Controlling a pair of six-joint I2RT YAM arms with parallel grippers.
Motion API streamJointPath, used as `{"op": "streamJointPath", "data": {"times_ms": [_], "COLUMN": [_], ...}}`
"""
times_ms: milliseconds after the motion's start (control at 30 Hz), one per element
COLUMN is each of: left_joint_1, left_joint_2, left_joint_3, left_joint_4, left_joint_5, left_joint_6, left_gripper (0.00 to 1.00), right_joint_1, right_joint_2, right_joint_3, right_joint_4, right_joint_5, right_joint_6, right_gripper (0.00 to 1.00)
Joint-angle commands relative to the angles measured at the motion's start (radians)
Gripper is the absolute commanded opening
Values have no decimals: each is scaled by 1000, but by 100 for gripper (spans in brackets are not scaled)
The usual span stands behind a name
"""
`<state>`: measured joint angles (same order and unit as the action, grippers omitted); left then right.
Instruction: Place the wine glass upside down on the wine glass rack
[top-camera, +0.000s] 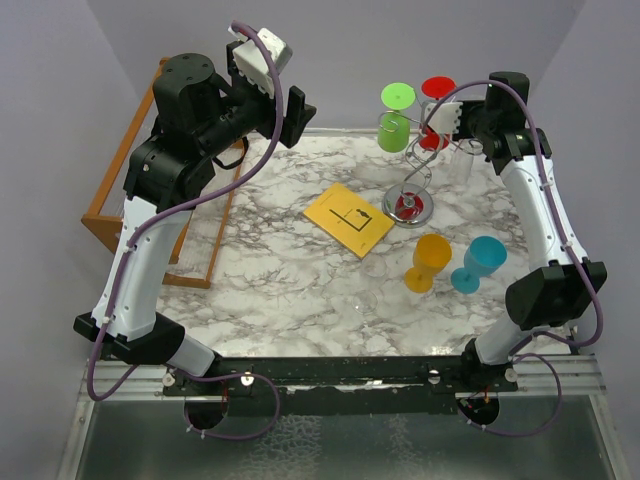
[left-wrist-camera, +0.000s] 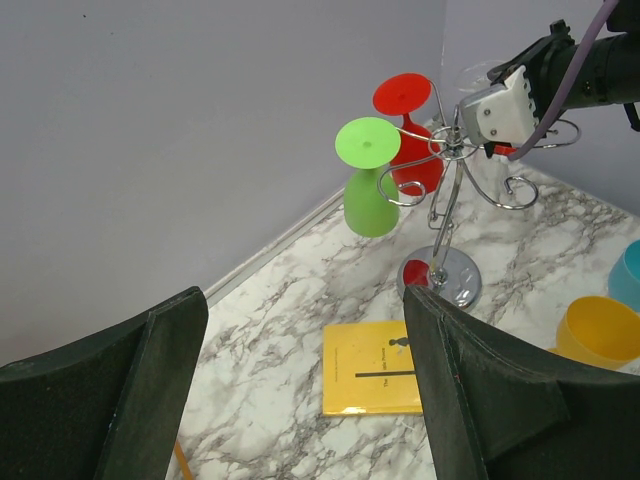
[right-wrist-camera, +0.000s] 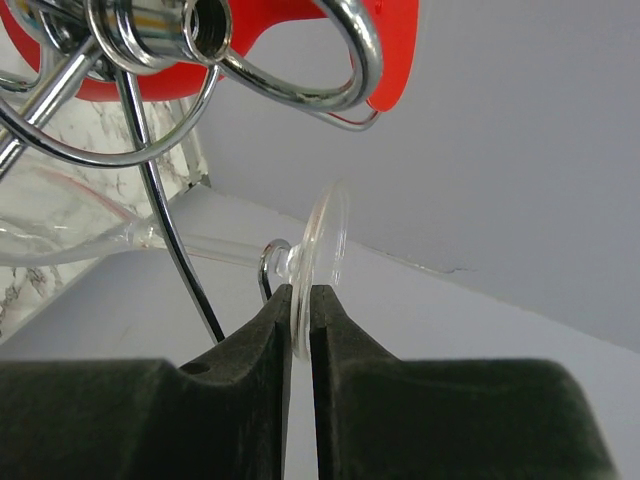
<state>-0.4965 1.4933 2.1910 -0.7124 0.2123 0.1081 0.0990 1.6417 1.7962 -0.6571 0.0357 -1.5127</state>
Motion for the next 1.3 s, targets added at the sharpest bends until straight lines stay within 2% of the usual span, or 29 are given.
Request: {"op": "streamJointPath", "data": {"times_ms": [0, 733, 1267], "left_joint_1": [7, 7, 7], "left_joint_2": [-16, -17, -26], "left_joint_3": [2, -3, -66], "left_joint_4": [8, 8, 26], "left_joint_5": [12, 13, 17], "left_joint_6": [7, 8, 11], "left_gripper": [82, 82, 82], "right_joint_1": [8, 10, 10], "right_joint_2": [-34, -57, -118], "right_joint_3": [29, 60, 108], "right_joint_4": [-7, -69, -138], "right_joint_5": [-56, -175, -319], "right_joint_6": [27, 105, 247], "right_gripper": [13, 19, 26]}}
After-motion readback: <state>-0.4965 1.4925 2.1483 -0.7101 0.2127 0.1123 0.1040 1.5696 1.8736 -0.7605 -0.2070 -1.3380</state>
